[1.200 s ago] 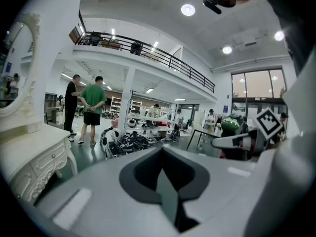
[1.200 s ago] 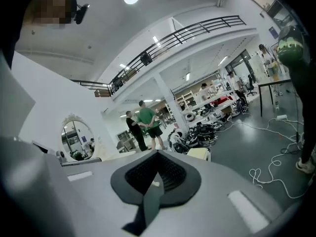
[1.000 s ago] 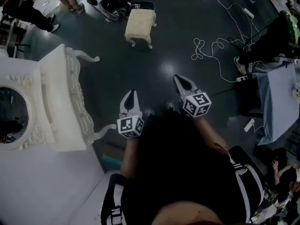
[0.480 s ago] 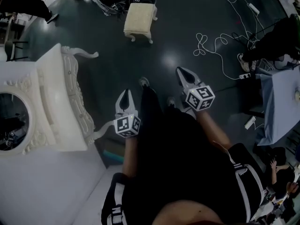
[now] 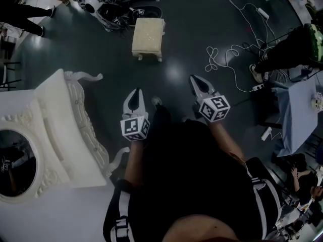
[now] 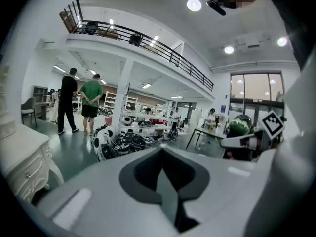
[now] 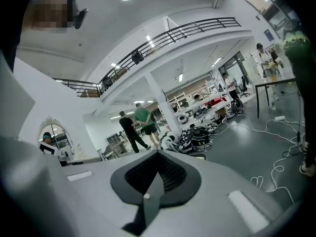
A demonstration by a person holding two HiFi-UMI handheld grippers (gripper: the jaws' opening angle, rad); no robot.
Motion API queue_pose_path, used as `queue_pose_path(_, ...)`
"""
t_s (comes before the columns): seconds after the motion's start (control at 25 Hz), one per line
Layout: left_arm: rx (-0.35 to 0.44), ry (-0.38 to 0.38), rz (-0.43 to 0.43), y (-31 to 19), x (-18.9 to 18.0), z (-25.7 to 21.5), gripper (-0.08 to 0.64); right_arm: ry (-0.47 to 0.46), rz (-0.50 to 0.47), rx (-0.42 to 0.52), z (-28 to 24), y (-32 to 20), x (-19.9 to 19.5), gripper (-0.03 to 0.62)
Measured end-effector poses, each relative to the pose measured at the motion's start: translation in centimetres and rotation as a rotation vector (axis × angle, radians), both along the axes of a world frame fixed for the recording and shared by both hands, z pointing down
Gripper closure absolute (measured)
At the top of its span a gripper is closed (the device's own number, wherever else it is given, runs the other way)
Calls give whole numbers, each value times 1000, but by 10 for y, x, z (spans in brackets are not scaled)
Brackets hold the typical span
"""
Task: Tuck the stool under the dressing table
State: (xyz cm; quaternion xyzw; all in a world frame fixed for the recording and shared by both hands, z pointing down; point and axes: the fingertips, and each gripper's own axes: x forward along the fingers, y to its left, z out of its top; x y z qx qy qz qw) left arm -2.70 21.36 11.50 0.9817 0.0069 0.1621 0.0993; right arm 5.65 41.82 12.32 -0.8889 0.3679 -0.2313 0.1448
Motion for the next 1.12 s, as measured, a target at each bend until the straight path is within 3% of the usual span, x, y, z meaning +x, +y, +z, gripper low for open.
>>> queue_pose_path(0.32,-3,-10,92,-69,60,15,551,-15,81,-19,6,-63,53,598)
queue_pose_path(0.6,-41,-53,52,-108,90,36,551,-27,77,-51,14,-94,94,598)
queue_pose_path(0.96,-31,-72,34,-115,198,35,551,-66,68,-15,35,-111,201,598)
queue_pose_path(1.12,19,-102,45,-110,253,38,551,-83,27,-26,52,-124,251,598)
